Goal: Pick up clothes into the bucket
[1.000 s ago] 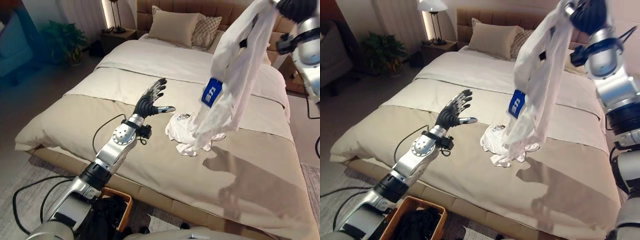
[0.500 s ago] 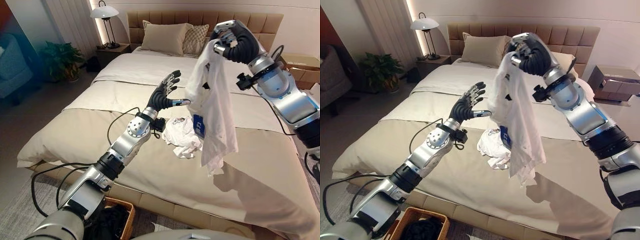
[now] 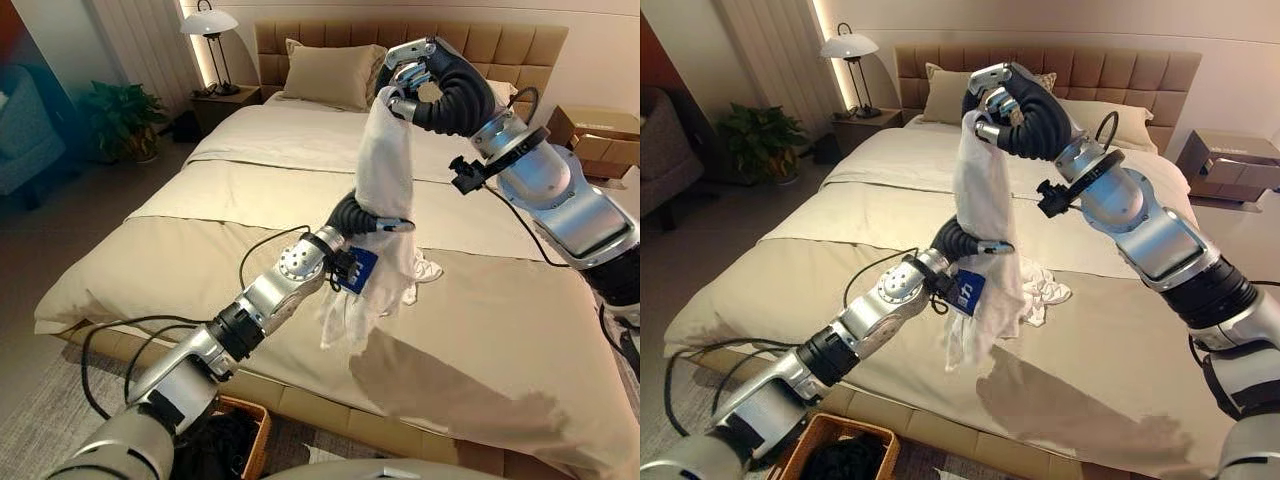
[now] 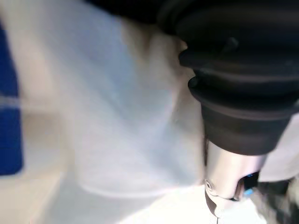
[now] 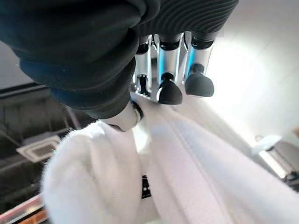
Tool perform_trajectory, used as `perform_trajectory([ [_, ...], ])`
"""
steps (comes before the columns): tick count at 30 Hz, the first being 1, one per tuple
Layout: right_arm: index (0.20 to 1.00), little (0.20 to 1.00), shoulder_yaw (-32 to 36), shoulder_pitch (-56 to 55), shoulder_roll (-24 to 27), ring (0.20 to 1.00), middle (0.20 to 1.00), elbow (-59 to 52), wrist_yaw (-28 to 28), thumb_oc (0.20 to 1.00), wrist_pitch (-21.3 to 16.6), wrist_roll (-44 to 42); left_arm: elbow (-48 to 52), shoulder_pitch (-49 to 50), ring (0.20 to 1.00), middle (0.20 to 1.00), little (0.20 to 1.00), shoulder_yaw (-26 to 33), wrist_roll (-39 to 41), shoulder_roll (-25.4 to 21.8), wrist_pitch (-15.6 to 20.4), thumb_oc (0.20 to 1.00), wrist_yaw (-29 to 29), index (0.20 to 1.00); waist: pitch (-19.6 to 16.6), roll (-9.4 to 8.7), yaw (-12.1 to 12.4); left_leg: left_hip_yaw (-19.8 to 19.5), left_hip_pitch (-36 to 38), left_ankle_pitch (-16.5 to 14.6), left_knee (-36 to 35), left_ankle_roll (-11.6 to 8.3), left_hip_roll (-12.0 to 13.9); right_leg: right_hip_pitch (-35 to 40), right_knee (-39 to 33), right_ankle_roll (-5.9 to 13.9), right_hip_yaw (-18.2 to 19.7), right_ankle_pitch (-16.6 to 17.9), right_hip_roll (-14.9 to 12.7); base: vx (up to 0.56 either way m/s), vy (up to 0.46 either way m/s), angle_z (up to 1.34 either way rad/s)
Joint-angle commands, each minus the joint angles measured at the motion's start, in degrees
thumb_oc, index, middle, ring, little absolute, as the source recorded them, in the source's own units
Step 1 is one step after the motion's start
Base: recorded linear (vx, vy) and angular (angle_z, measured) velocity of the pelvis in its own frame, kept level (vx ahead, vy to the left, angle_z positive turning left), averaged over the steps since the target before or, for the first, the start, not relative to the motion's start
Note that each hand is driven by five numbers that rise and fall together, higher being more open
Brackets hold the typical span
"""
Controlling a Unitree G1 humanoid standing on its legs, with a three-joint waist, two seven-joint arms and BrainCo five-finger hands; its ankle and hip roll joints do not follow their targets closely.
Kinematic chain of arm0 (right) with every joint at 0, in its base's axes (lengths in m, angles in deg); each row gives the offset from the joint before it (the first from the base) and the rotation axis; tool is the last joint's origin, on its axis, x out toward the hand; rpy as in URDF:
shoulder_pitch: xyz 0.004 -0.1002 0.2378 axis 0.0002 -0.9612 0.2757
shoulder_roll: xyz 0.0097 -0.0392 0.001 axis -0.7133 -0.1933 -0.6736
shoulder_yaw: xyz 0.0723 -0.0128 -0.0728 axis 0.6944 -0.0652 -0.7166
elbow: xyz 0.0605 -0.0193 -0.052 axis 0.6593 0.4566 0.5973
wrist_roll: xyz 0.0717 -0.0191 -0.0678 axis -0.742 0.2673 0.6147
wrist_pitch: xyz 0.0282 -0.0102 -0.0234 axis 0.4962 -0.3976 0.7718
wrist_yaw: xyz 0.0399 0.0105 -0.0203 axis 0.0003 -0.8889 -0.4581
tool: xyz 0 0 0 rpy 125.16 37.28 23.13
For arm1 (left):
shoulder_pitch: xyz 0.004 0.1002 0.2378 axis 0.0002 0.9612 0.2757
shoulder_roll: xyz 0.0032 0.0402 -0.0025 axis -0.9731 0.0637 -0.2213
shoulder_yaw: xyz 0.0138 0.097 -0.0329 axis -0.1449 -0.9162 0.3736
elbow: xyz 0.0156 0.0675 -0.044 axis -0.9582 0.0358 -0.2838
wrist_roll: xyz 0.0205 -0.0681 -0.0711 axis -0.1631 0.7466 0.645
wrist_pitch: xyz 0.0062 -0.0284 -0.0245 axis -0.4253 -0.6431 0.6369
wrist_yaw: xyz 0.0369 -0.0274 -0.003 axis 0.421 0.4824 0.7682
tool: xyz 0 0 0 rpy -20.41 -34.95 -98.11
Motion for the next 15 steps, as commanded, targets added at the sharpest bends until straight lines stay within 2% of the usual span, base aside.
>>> perform_trajectory([
  [1,0.200,0.200,0.34,2.00,0.78,0.200,0.200,-2.23,-0.51,0.200,-3.33,-2.88,0.65,-8.18,1.000,1.000,1.000,-5.25,8.03,-2.01,0.36,1.000,-5.66,1.000,-3.40,-2.29,1.23,-1.24,-3.15,-4.43,5.66,-0.89,-0.36,-3.41,6.47,3.34,-1.78,-1.70,-4.01,0.00,0.006,0.09],
  [4,0.200,0.200,-0.60,2.30,0.65,0.200,0.200,-1.93,-0.30,0.200,-3.60,-3.05,2.12,-9.89,1.000,1.000,1.000,-8.48,11.44,-4.74,-0.78,1.000,-7.65,1.000,-3.38,-2.22,1.26,-1.34,-3.23,-4.39,5.75,-0.92,-0.43,-3.34,6.46,3.43,-1.95,-1.61,-4.09,0.01,0.005,0.09],
  [7,0.200,0.200,-0.68,2.11,0.39,0.200,0.200,-1.73,-0.47,0.200,-3.61,-2.68,1.73,-10.06,1.000,1.000,1.000,-8.88,10.24,-5.96,-0.63,1.000,-7.73,1.000,-3.35,-2.22,1.48,-1.54,-3.37,-4.36,5.85,-0.85,-0.54,-3.36,6.52,3.49,-2.14,-1.63,-4.17,0.00,0.001,0.01],
  [8,0.200,0.200,-0.66,2.08,0.29,0.200,0.200,-1.72,-0.48,0.200,-3.61,-2.50,1.41,-9.90,0.476,0.476,0.476,-8.66,10.05,-5.79,-0.54,0.476,-7.77,0.476,-3.30,-2.27,1.51,-1.61,-3.42,-4.37,5.90,-0.83,-0.60,-3.42,6.60,3.50,-2.11,-1.62,-4.20,0.00,0.000,0.00],
  [9,0.200,0.200,-0.47,1.96,0.02,0.200,0.200,-1.87,-0.57,0.200,-3.64,-2.35,0.93,-9.27,0.200,0.200,0.200,-7.91,9.96,-5.44,-0.31,0.200,-7.39,0.200,-3.22,-2.30,1.56,-1.66,-3.45,-4.38,5.92,-0.79,-0.65,-3.48,6.67,3.50,-2.14,-1.66,-4.22,0.00,0.000,0.00],
  [15,0.200,0.200,2.81,-0.70,-1.92,0.200,0.200,-2.65,-1.51,0.200,-3.66,-0.90,-0.84,-4.52,0.200,0.200,0.200,-2.73,8.29,-3.13,0.57,0.200,-5.34,0.200,-3.08,-2.53,1.92,-1.84,-3.56,-4.61,6.03,-0.48,-0.99,-3.50,7.05,3.47,-2.24,-1.85,-4.44,0.00,0.000,0.00],
])
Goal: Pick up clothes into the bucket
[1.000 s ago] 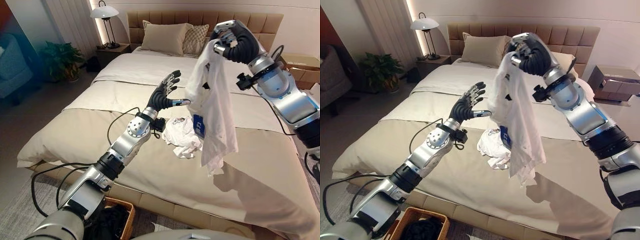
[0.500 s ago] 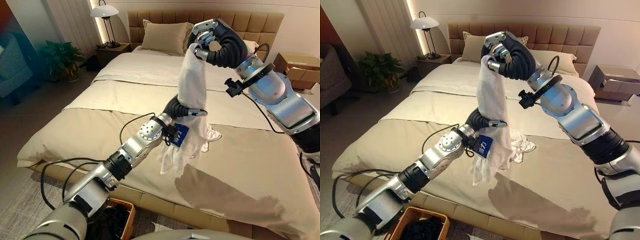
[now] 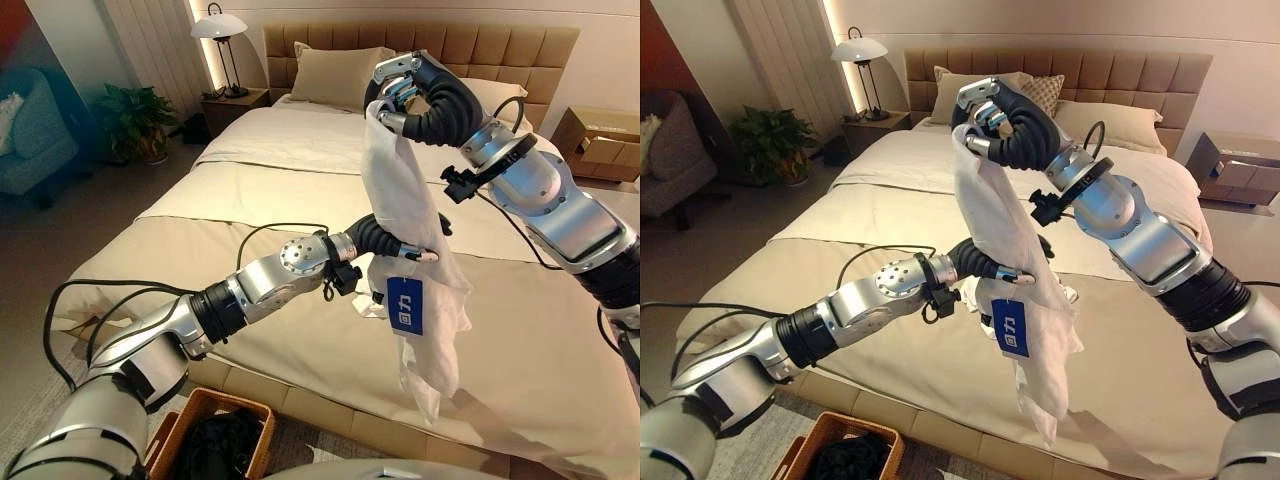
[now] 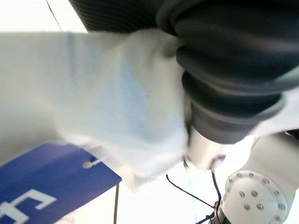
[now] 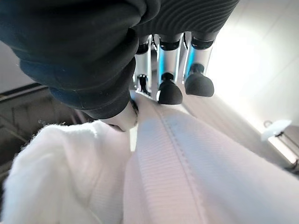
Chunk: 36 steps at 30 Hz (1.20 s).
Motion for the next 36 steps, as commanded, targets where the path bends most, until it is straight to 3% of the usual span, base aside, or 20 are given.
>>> perform_trajectory([
  [1,0.200,0.200,5.70,-0.79,-0.74,0.200,0.200,-2.14,-2.16,0.200,-3.19,0.57,-4.27,0.16,0.200,0.200,0.200,4.79,-2.45,2.00,3.60,0.200,1.93,0.200,-2.72,-3.19,1.98,-0.90,-3.41,-4.68,5.86,-0.37,-0.83,-3.83,7.05,3.47,-1.22,-1.84,-4.31,0.00,0.000,0.00],
  [2,0.200,0.200,5.77,-0.93,-0.75,0.200,0.200,-2.23,-2.17,0.200,-3.14,0.61,-4.25,0.23,0.200,0.200,0.200,4.77,-2.50,2.01,3.59,0.200,1.94,0.200,-2.77,-3.21,1.99,-0.90,-3.41,-4.69,5.86,-0.37,-0.83,-3.83,7.06,3.47,-1.22,-1.85,-4.31,0.00,0.000,0.00],
  [3,0.862,0.862,7.61,-2.51,-0.84,0.862,0.862,-2.47,-2.63,0.862,-2.84,1.71,-4.36,1.55,0.200,0.200,0.200,6.82,-5.06,1.55,3.91,0.200,2.66,0.200,-2.67,-3.20,2.11,-0.93,-3.41,-4.81,5.95,-0.21,-0.92,-3.84,7.16,3.47,-1.22,-1.91,-4.35,0.01,0.014,0.04],
  [4,1.000,1.000,8.75,-3.45,-0.80,1.000,1.000,-2.61,-2.79,1.000,-2.74,2.22,-4.17,2.17,0.200,0.200,0.200,7.87,-6.23,0.85,4.05,0.200,3.08,0.200,-2.64,-3.19,2.21,-0.95,-3.38,-4.89,6.00,-0.15,-0.94,-3.82,7.24,3.46,-1.19,-1.98,-4.39,0.00,0.000,0.00],
  [8,1.000,1.000,13.86,-7.53,0.53,1.000,1.000,-2.57,-3.30,1.000,-2.39,4.02,-2.73,4.34,0.200,0.200,0.200,11.89,-11.01,-2.77,4.68,0.200,3.85,0.200,-2.70,-3.25,2.64,-1.15,-3.22,-5.11,6.05,0.02,-1.02,-3.61,7.28,3.52,-1.27,-2.16,-4.50,0.00,0.000,0.00],
  [12,1.000,1.000,21.07,-14.19,2.60,1.000,1.000,-2.04,-3.62,1.000,-2.10,5.04,1.27,8.40,0.200,0.200,0.200,18.64,-16.12,-10.59,5.95,0.200,4.64,0.200,-2.63,-3.21,3.36,-1.34,-3.07,-5.31,6.08,0.10,-1.04,-3.38,7.16,3.59,-1.46,-2.22,-4.58,0.00,0.000,0.00],
  [14,1.000,1.000,27.45,-21.31,2.92,1.000,1.000,-2.41,-3.39,1.000,-2.08,4.93,5.21,15.26,0.200,0.200,0.200,25.77,-16.57,-17.11,6.71,0.200,4.56,0.200,-2.67,-3.27,3.92,-1.39,-3.38,-4.95,6.19,0.17,-1.15,-3.55,7.03,3.60,-1.60,-1.87,-4.69,0.00,0.000,0.00],
  [18,1.000,1.000,31.92,-27.03,2.03,1.000,1.000,-2.28,-3.07,1.000,-1.88,4.24,7.44,22.72,0.200,0.200,0.200,32.68,-16.28,-20.72,6.86,0.200,4.52,0.200,-2.63,-3.22,4.37,-1.48,-2.86,-5.49,6.03,0.11,-1.01,-2.96,6.80,3.60,-1.66,-2.40,-4.59,0.02,0.000,0.03],
  [19,1.000,1.000,35.67,-32.25,0.44,1.000,1.000,-1.23,-2.93,1.000,-1.83,3.88,8.30,30.02,0.200,0.200,0.200,40.12,-16.37,-22.86,7.26,0.200,4.93,0.200,-2.46,-3.18,5.00,-1.51,-2.86,-5.47,5.96,0.10,-0.98,-2.88,6.62,3.58,-1.66,-2.41,-4.59,0.00,0.000,0.00],
  [20,1.000,1.000,37.40,-34.77,-0.79,1.000,1.000,-0.89,-2.81,1.000,-1.82,3.82,8.65,33.90,0.200,0.200,0.200,44.22,-16.43,-23.08,7.54,0.200,5.25,0.200,-2.34,-3.15,5.32,-1.58,-2.87,-5.48,5.94,0.13,-0.97,-2.86,6.59,3.55,-1.66,-2.41,-4.58,0.00,0.000,0.00],
  [21,1.000,1.000,40.18,-39.56,-4.04,1.000,1.000,-0.07,-2.54,1.000,-1.49,3.64,9.04,41.06,0.200,0.200,0.200,51.91,-18.02,-22.11,8.02,0.200,6.35,0.200,-2.22,-3.16,5.69,-1.70,-2.90,-5.50,5.94,0.15,-0.97,-2.83,6.46,3.49,-1.72,-2.44,-4.57,0.00,0.000,0.00],
  [22,1.000,1.000,40.06,-39.67,-4.14,1.000,1.000,-0.26,-2.51,1.000,-1.43,3.67,9.40,41.66,0.200,0.200,0.200,52.31,-18.07,-22.11,7.93,0.200,6.35,0.200,-2.33,-3.18,5.52,-1.70,-2.88,-5.52,5.94,0.15,-0.97,-2.80,6.45,3.49,-1.72,-2.46,-4.57,0.00,0.000,0.00],
  [25,1.000,1.000,44.38,-46.39,-8.24,1.000,1.000,2.43,-2.12,1.000,-0.41,5.52,9.33,50.51,0.200,0.200,0.200,63.49,-24.05,-19.27,8.61,0.200,8.74,0.200,-1.99,-3.23,6.19,-1.90,-2.95,-5.60,5.86,0.30,-0.99,-2.80,6.51,3.40,-1.96,-2.68,-4.54,0.01,0.011,0.04],
  [26,1.000,1.000,44.28,-46.46,-8.31,1.000,1.000,2.33,-2.10,1.000,-0.41,5.55,9.61,50.94,0.200,0.200,0.200,63.76,-24.14,-19.21,8.54,0.200,8.76,0.200,-2.08,-3.26,6.08,-1.89,-2.93,-5.62,5.87,0.30,-0.99,-2.79,6.53,3.40,-1.95,-2.71,-4.55,0.01,0.023,0.11],
  [30,1.000,1.000,46.45,-54.81,-16.24,1.000,1.000,8.83,-1.58,1.000,0.97,7.49,8.13,57.66,0.200,0.200,0.200,73.68,-27.42,-13.94,9.52,0.200,10.89,0.200,-0.84,-3.44,6.69,-2.14,-3.50,-5.75,6.37,0.47,-1.12,-3.22,7.19,3.27,-2.44,-3.04,-4.46,0.00,0.022,0.04],
  [32,1.000,1.000,46.95,-55.80,-17.35,1.000,1.000,8.64,-1.24,1.000,1.43,8.22,8.13,58.63,0.200,0.200,0.200,75.00,-27.88,-13.54,9.30,0.200,10.90,0.200,-0.78,-3.58,6.62,-2.22,-3.70,-5.84,6.53,0.48,-1.16,-3.38,7.40,3.25,-2.49,-3.17,-4.46,-0.01,0.021,0.12],
  [36,1.000,1.000,44.81,-60.79,-24.55,1.000,1.000,17.87,-0.67,1.000,1.18,9.66,4.93,60.56,0.200,0.200,0.200,78.13,-30.56,-8.70,9.91,0.200,12.94,0.200,2.25,-4.20,7.13,-2.79,-5.85,-5.88,7.95,0.73,-1.35,-5.33,9.24,2.99,-2.98,-3.55,-4.47,-0.08,0.019,0.09],
])
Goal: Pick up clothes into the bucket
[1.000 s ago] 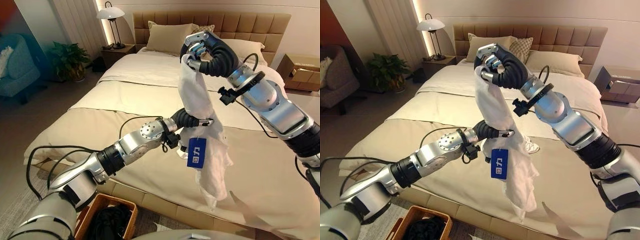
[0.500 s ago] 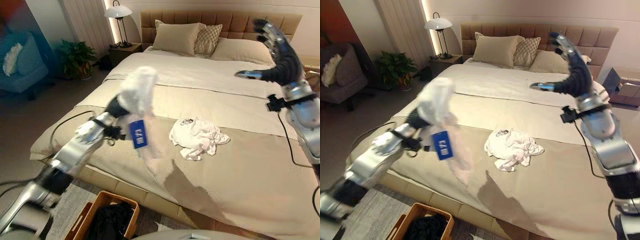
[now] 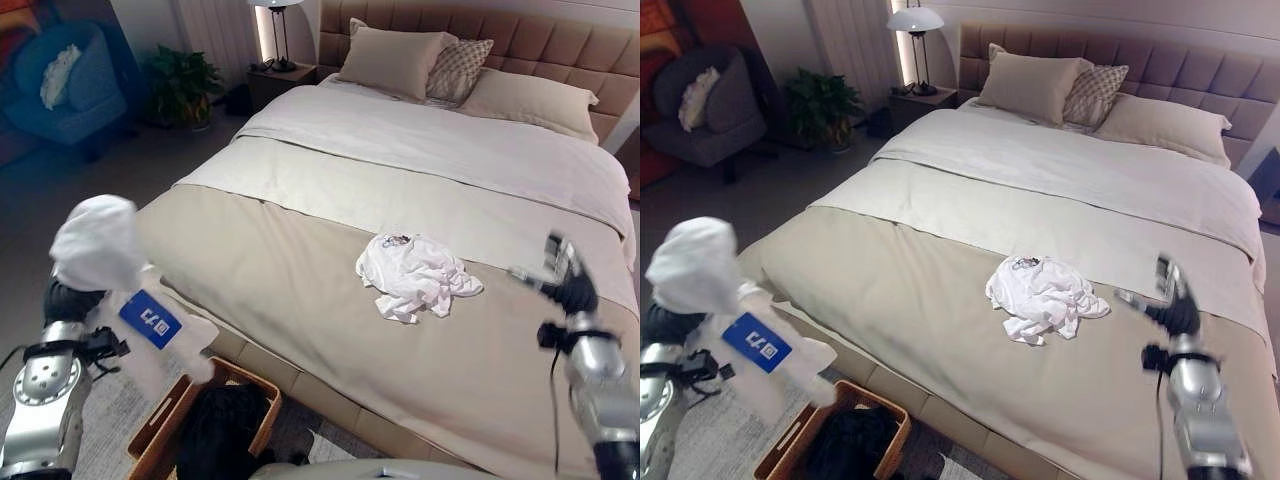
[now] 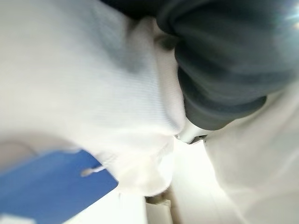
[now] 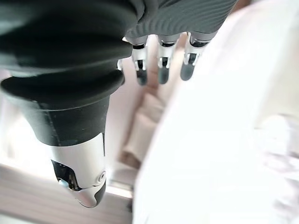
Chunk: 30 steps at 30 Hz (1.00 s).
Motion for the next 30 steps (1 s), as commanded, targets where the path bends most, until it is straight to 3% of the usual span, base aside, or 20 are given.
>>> perform_trajectory([
  [1,1.000,1.000,-3.46,0.39,-0.43,1.000,1.000,2.45,0.84,1.000,-1.90,1.90,-0.98,-1.05,0.200,0.200,0.200,3.17,-2.98,-3.08,3.62,0.200,2.15,0.200,0.14,-2.81,0.59,-0.51,-5.41,-5.01,8.09,1.29,-0.84,-5.02,7.67,2.35,-1.12,-1.11,-3.75,-0.11,0.013,0.05],
  [6,1.000,1.000,-8.55,-2.55,-4.20,1.000,1.000,9.42,2.97,1.000,-1.58,3.84,-5.72,-4.09,0.200,0.200,0.200,2.09,-0.49,2.27,5.09,0.200,4.57,0.200,4.78,-4.16,0.84,-1.51,-9.30,-4.64,10.35,1.40,-1.30,-8.75,10.44,2.10,-1.69,-1.24,-3.89,-0.14,0.013,0.08],
  [10,1.000,1.000,-11.82,-2.00,-4.75,1.000,1.000,14.92,2.56,1.000,-1.98,6.19,-8.62,-6.55,0.200,0.200,0.200,1.08,-2.25,2.98,6.09,0.200,7.46,0.200,8.01,-5.15,1.00,-2.30,-13.44,-4.27,12.77,1.33,-1.45,-12.54,12.76,1.92,-2.01,-1.10,-4.17,-0.17,0.005,0.10],
  [14,1.000,1.000,-15.74,-0.24,-4.96,1.000,1.000,25.07,-0.40,1.000,-3.12,8.33,-16.04,-11.30,0.200,0.200,0.200,-1.06,-4.54,2.63,8.53,0.200,14.02,0.200,11.48,-6.39,1.16,-2.65,-19.06,-4.57,17.53,1.19,-1.48,-16.66,15.16,1.70,-1.95,-0.71,-4.81,-0.10,0.014,0.08],
  [17,1.000,1.000,-17.63,0.08,-4.96,1.000,1.000,29.85,-2.50,1.000,-3.99,9.16,-20.08,-13.55,0.200,0.200,0.200,-2.85,-8.01,0.55,9.11,0.200,18.95,0.200,13.89,-7.13,1.22,-2.96,-23.04,-4.93,20.46,0.93,-1.04,-19.99,16.45,1.51,-1.89,-0.48,-5.18,-0.07,0.005,0.03],
  [20,1.000,1.000,-19.25,0.70,-5.06,1.000,1.000,32.80,-5.06,1.000,-5.16,8.94,-23.35,-14.73,0.200,0.200,0.200,-4.31,-13.47,-4.87,7.88,0.200,23.81,0.200,17.14,-8.61,1.38,-3.23,-28.48,-5.36,23.84,0.91,-0.31,-25.35,19.50,1.51,-1.33,-0.85,-5.07,-0.09,0.020,0.04],
  [27,1.000,1.000,-21.88,1.93,-5.82,1.000,1.000,32.25,-7.62,1.000,-7.69,5.43,-31.83,-24.12,0.200,0.200,0.200,-9.77,-15.87,-13.40,6.34,0.200,28.27,0.200,22.20,-10.90,0.65,-5.10,-39.19,-5.80,30.34,0.99,-0.98,-33.72,24.32,1.17,-2.83,-1.61,-5.53,-0.09,-0.003,0.11],
  [30,1.000,1.000,-23.12,2.21,-5.81,1.000,1.000,30.94,-8.53,1.000,-9.18,3.43,-32.59,-26.32,0.200,0.200,0.200,-11.51,-16.66,-17.32,6.14,0.200,29.42,0.200,22.21,-12.40,0.04,-5.66,-45.13,-6.37,33.37,1.01,-0.81,-39.08,25.57,1.18,-3.01,-1.33,-5.00,-0.02,-0.017,0.14],
])
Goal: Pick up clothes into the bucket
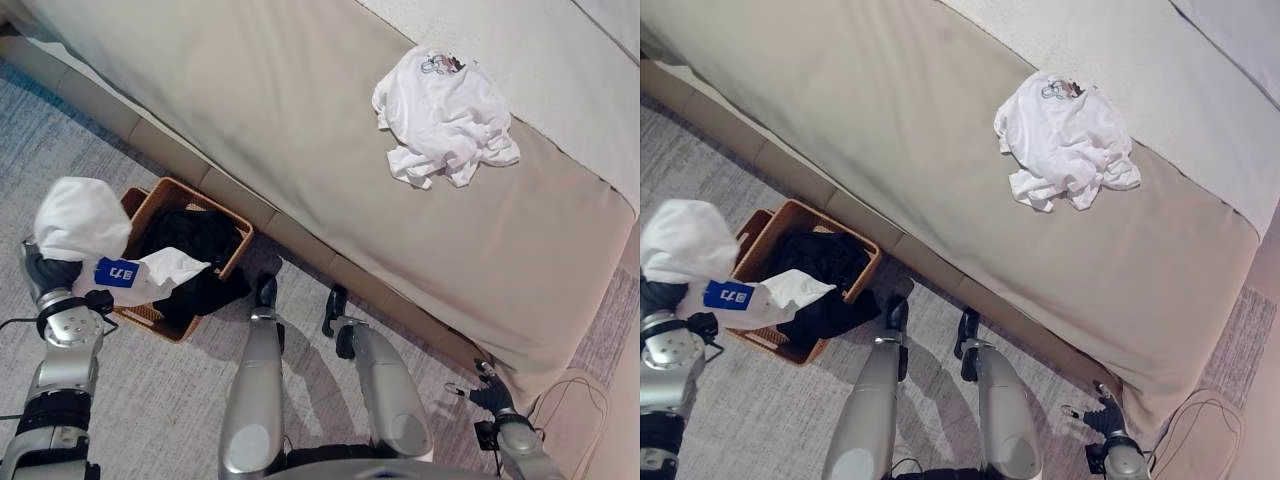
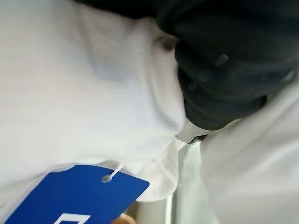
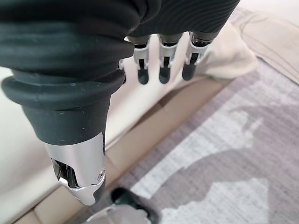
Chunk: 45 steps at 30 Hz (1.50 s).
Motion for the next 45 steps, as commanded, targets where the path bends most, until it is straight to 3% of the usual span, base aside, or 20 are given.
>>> perform_trajectory([
  [1,1.000,1.000,-2.77,-0.06,0.95,1.000,1.000,-1.63,-2.55,1.000,-3.01,-4.45,0.42,-1.77,0.200,0.200,0.200,2.65,-1.95,-7.11,1.55,0.200,4.30,0.200,-0.34,-3.52,-0.45,0.55,-2.37,-3.12,4.21,1.71,-0.27,-0.51,-1.46,4.30,2.07,3.32,-3.62,0.04,-0.034,0.04],
  [8,1.000,1.000,-3.84,1.74,1.36,1.000,1.000,-2.27,-4.23,1.000,-4.72,-7.54,-3.22,-8.78,0.200,0.200,0.200,-2.31,-0.38,-12.12,1.53,0.200,3.19,0.200,-0.34,-5.09,-1.49,-1.11,-10.91,-2.76,5.77,1.59,-0.39,-7.91,-1.42,4.85,0.84,4.47,-3.31,-0.02,-0.011,0.04],
  [15,1.000,1.000,-5.69,3.32,2.29,1.000,1.000,-4.64,-5.11,1.000,-6.09,-9.56,-3.22,-12.80,0.219,0.219,0.219,-7.28,-4.61,-15.64,-0.93,0.219,2.32,0.219,-0.34,-6.51,-2.44,-2.31,-17.22,-2.37,6.44,1.35,-0.19,-13.32,-2.57,5.51,-0.54,5.77,-2.94,0.01,-0.005,0.04],
  [16,1.000,1.000,-5.77,3.64,2.06,1.000,1.000,-4.54,-5.21,1.000,-5.93,-9.79,-5.14,-14.07,1.000,1.000,1.000,-8.62,-5.04,-15.70,-1.60,1.000,1.74,1.000,-0.34,-6.67,-2.52,-2.42,-17.48,-2.28,6.34,1.29,-0.09,-13.41,-2.99,5.47,-0.62,5.88,-2.93,0.00,0.000,0.00],
  [27,1.000,1.000,-6.48,4.22,2.66,1.000,1.000,-4.02,-4.49,1.000,-4.31,-8.06,-6.82,-16.45,1.000,1.000,1.000,-11.98,-11.84,-16.42,-7.07,1.000,-2.25,1.000,-0.34,-5.76,-2.40,-2.76,-17.24,-1.83,5.00,1.25,-0.39,-13.45,-3.50,5.14,-1.26,5.70,-3.20,0.00,0.000,0.01],
  [34,1.000,1.000,-7.13,4.80,4.96,1.000,1.000,-9.89,-4.27,1.000,-2.49,-3.44,-9.90,-12.49,1.000,1.000,1.000,-8.18,-11.32,-11.35,-9.36,1.000,-3.50,1.000,-0.34,-4.21,-2.01,-1.89,-14.65,-1.72,4.15,1.47,-0.58,-12.12,-2.33,4.98,-0.53,4.95,-3.73,0.00,0.000,0.00],
  [36,1.000,1.000,-6.98,4.80,5.84,1.000,1.000,-13.15,-4.49,1.000,-2.34,-1.62,-8.99,-9.90,1.000,1.000,1.000,-6.19,-10.13,-8.79,-9.17,1.000,-3.01,1.000,-0.34,-3.33,-1.81,-1.49,-13.06,-1.52,3.30,1.48,-0.65,-11.13,-2.11,4.89,-0.17,4.64,-4.06,0.00,-0.011,-0.02],
  [39,1.000,1.000,-6.00,4.84,8.43,1.000,1.000,-20.23,-6.44,1.000,-1.93,4.65,-5.93,-3.52,1.000,1.000,1.000,-3.01,-7.73,-1.34,-7.97,1.000,-1.95,1.000,-0.34,-0.78,-1.17,-0.11,-8.82,-0.77,0.39,1.41,-0.94,-8.24,-2.17,4.72,0.47,3.89,-4.79,0.01,-0.004,-0.06],
  [42,1.000,1.000,-3.69,5.56,10.68,1.000,1.000,-26.63,-7.98,1.000,-1.87,9.26,-3.20,0.84,1.000,1.000,1.000,-3.41,-7.42,5.02,-7.20,1.000,-2.23,1.000,-0.34,1.86,-0.75,0.88,-4.52,0.06,-2.64,1.45,-1.21,-5.67,-2.16,4.56,1.14,3.20,-5.33,0.00,-0.003,-0.01],
  [44,1.000,1.000,-2.69,5.57,11.41,1.000,1.000,-28.71,-8.61,1.000,-1.91,10.09,-2.42,1.71,1.000,1.000,1.000,-3.88,-7.76,6.99,-6.91,1.000,-2.48,1.000,-0.34,2.57,-0.79,1.31,-3.20,0.38,-3.54,1.41,-1.39,-4.79,-2.04,4.49,1.36,2.91,-5.48,-0.03,0.007,0.00],
  [45,1.000,1.000,0.25,7.32,12.36,1.000,1.000,-33.38,-10.41,1.000,-2.48,11.34,-0.72,2.99,1.000,1.000,1.000,-6.11,-8.41,11.20,-5.96,1.000,-3.51,1.000,-0.34,4.61,-0.85,1.92,-0.71,3.13,-6.76,1.58,-1.94,-3.46,-2.50,4.07,1.13,4.03,-6.04,-0.05,0.050,-0.04],
])
